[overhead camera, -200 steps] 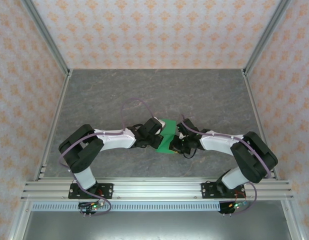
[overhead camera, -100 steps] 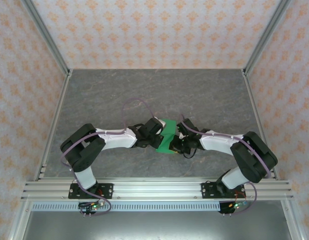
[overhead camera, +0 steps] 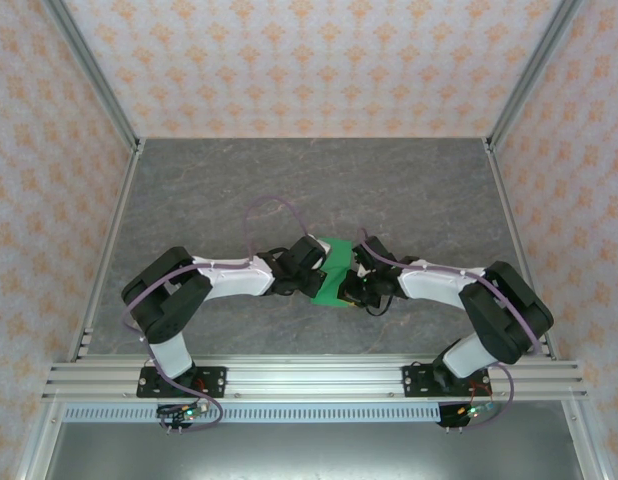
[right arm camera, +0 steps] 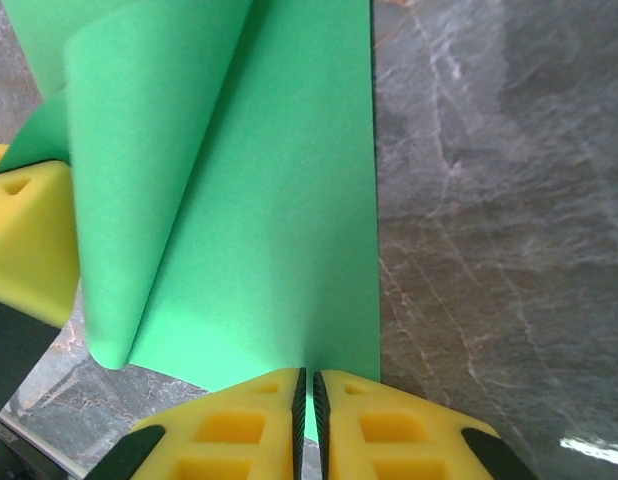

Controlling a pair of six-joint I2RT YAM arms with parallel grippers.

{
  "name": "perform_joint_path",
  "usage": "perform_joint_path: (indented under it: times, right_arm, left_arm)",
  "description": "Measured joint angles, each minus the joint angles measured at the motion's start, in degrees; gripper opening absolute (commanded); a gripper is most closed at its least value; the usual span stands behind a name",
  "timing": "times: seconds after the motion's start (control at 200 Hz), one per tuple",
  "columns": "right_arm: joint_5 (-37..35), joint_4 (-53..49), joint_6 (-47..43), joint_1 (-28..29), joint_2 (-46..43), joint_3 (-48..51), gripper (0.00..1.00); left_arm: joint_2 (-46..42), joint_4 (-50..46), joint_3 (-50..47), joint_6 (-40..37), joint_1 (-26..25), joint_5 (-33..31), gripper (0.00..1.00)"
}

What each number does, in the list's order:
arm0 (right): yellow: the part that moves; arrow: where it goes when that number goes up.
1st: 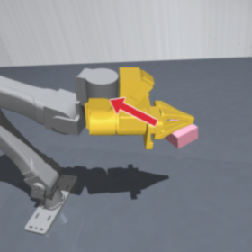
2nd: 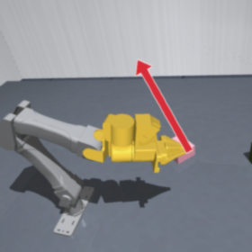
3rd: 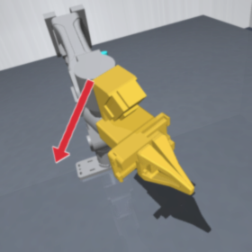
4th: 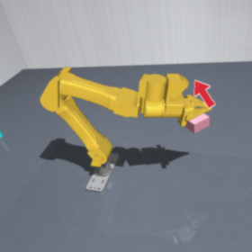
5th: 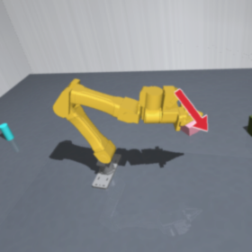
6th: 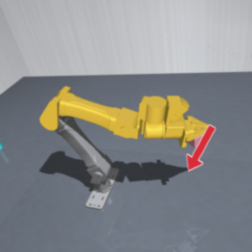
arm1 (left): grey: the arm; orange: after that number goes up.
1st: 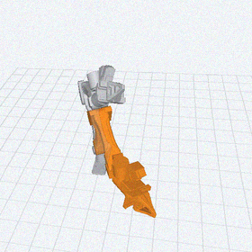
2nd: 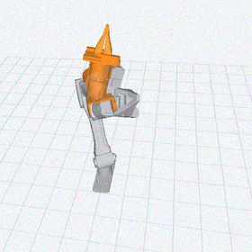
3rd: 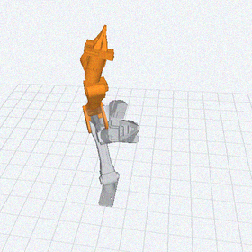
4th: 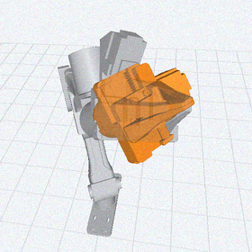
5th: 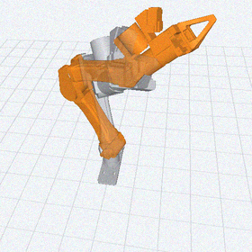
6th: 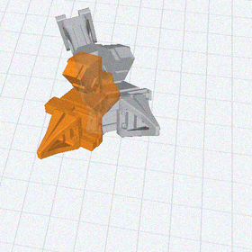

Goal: Fold a paper plane with a square sheet of paper (fold left side to right side)
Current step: Fold the triangle a second time at the center of the table.

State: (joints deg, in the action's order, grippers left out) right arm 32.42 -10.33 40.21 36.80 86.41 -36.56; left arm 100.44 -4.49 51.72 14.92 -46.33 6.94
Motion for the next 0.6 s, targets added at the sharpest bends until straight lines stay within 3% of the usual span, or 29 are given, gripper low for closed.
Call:
perform_joint_path:
  times: [0.601]
  right_arm:
    - [0.0, -0.3, -0.4, 0.0, 0.0, -0.1, 0.16]
  left_arm:
    - [0.1, 0.0, 0.1, 0.0, 0.0, -0.2, 0.0]
